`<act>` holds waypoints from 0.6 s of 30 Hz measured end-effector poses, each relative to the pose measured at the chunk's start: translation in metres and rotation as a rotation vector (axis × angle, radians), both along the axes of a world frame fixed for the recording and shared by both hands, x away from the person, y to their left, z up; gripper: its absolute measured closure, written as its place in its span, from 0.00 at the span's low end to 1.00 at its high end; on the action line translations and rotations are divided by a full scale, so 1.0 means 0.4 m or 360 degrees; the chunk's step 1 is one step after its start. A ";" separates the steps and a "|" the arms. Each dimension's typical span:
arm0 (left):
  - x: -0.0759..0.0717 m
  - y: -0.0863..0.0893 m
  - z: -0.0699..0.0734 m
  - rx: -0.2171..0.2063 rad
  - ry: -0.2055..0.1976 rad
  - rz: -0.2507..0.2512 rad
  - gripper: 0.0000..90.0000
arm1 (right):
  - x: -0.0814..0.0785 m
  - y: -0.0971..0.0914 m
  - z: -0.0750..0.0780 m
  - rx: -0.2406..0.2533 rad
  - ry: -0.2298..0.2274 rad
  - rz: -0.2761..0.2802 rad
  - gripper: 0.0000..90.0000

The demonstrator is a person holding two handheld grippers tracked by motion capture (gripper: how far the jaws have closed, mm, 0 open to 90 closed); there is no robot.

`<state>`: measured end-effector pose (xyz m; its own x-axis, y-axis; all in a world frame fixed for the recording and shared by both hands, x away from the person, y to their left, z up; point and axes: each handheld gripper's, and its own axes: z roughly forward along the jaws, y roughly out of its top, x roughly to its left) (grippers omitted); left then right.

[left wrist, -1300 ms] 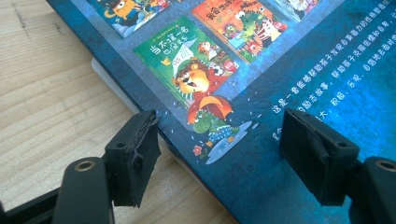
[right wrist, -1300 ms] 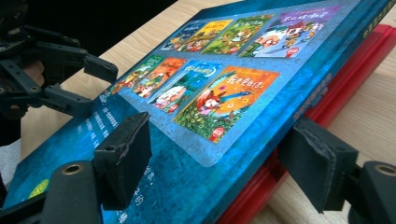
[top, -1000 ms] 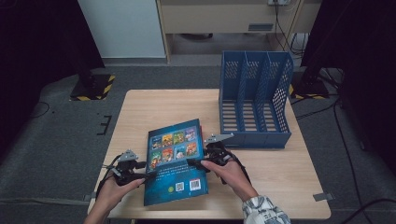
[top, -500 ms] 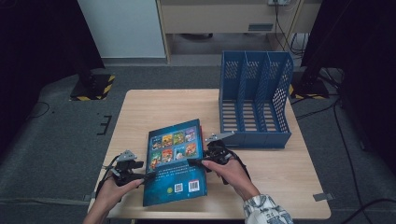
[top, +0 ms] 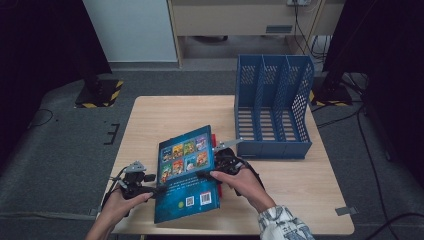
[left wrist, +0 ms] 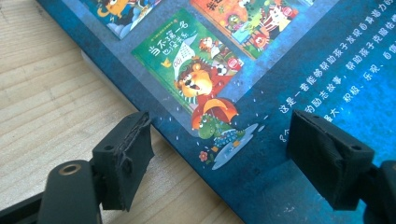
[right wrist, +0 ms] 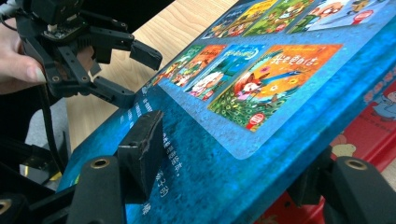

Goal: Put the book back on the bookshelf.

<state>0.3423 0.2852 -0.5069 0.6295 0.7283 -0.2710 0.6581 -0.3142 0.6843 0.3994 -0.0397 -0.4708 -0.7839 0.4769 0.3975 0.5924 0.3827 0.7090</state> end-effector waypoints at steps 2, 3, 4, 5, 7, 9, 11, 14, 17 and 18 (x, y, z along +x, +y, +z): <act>0.000 0.000 0.000 0.0007 -0.0002 0.0000 0.24 | 0.002 0.000 -0.001 -0.0007 0.0005 0.0000 0.43; 0.000 0.000 0.000 0.0007 -0.0001 0.0001 0.23 | 0.002 0.000 -0.001 -0.0007 0.0009 0.0001 0.43; 0.000 0.000 0.000 0.0005 0.0000 0.0003 0.22 | 0.001 0.000 -0.001 -0.0002 0.0013 0.0004 0.45; 0.001 0.000 -0.001 0.0003 0.0005 0.0009 0.22 | 0.001 0.000 -0.001 -0.0002 0.0013 0.0004 0.45; 0.001 0.001 -0.001 0.0004 0.0002 0.0009 0.21 | -0.001 0.000 0.000 0.0014 0.0018 0.0007 0.47; 0.000 0.001 -0.002 0.0011 -0.0005 0.0009 0.21 | -0.003 0.000 0.001 0.0047 0.0048 0.0011 0.51; -0.001 0.000 0.000 0.0032 -0.0014 0.0018 0.19 | -0.005 -0.001 0.003 0.0088 0.0073 0.0015 0.56; -0.002 -0.001 0.000 0.0046 -0.0017 0.0030 0.18 | -0.009 -0.005 0.001 0.0149 0.0115 0.0014 0.62; -0.003 0.000 -0.001 0.0041 -0.0013 0.0045 0.16 | -0.012 -0.007 -0.002 0.0172 0.0134 0.0009 0.63; -0.003 0.000 -0.002 0.0039 -0.0011 0.0045 0.16 | -0.013 -0.008 -0.003 0.0178 0.0141 0.0009 0.64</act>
<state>0.3412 0.2853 -0.5077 0.6105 0.7520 -0.2486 0.6622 -0.3124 0.6811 0.3943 -0.0429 -0.4720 -0.7457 0.4217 0.5158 0.6528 0.3077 0.6923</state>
